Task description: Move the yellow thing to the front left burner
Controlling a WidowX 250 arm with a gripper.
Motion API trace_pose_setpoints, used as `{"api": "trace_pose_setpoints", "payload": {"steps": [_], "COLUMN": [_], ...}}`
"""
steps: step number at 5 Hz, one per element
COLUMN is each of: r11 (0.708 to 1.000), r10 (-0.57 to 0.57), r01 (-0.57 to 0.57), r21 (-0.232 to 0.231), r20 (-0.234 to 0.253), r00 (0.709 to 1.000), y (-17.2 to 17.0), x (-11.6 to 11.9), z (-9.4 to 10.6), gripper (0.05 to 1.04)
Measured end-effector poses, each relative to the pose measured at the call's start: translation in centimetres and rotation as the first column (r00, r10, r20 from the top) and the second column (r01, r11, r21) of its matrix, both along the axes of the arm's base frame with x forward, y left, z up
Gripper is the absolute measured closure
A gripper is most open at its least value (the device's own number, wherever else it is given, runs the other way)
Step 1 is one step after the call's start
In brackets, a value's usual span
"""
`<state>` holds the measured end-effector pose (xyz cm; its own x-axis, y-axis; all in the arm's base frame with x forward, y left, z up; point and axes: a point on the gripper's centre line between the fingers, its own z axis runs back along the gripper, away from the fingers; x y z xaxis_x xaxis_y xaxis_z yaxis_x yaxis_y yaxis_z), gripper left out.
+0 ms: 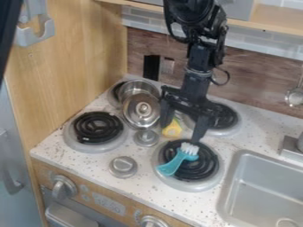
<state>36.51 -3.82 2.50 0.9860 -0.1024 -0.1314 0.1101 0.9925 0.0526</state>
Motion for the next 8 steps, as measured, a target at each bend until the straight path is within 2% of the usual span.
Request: {"api": "trace_pose_setpoints", "payload": {"steps": [1,3,4,5,6,7,8], "r11": [1.000,0.996,0.981,0.955,0.920,0.882,0.864], "r10": [0.006,0.089,0.195,0.298,0.389,0.457,0.491], "r01": [-0.005,-0.089,-0.194,-0.297,-0.390,-0.469,-0.496], "r21": [0.004,-0.018,-0.028,-0.027,-0.042,-0.045,-0.086], "r20": [-0.055,-0.024,0.037,0.121,0.238,0.323,0.357], "r00": [0.998,0.996,0.980,0.947,0.890,0.829,0.795], "y": [0.0,-0.1,1.8,3.2,4.3,6.0,6.1], "x": [-0.6,3.0,6.2,8.0,9.1,9.3,10.6], "z": [-1.8,-2.1,-1.9,-2.5,-4.1,-5.7,-4.8], "gripper": [0.084,0.084,0.084,0.084,0.084,0.084,0.084]}}
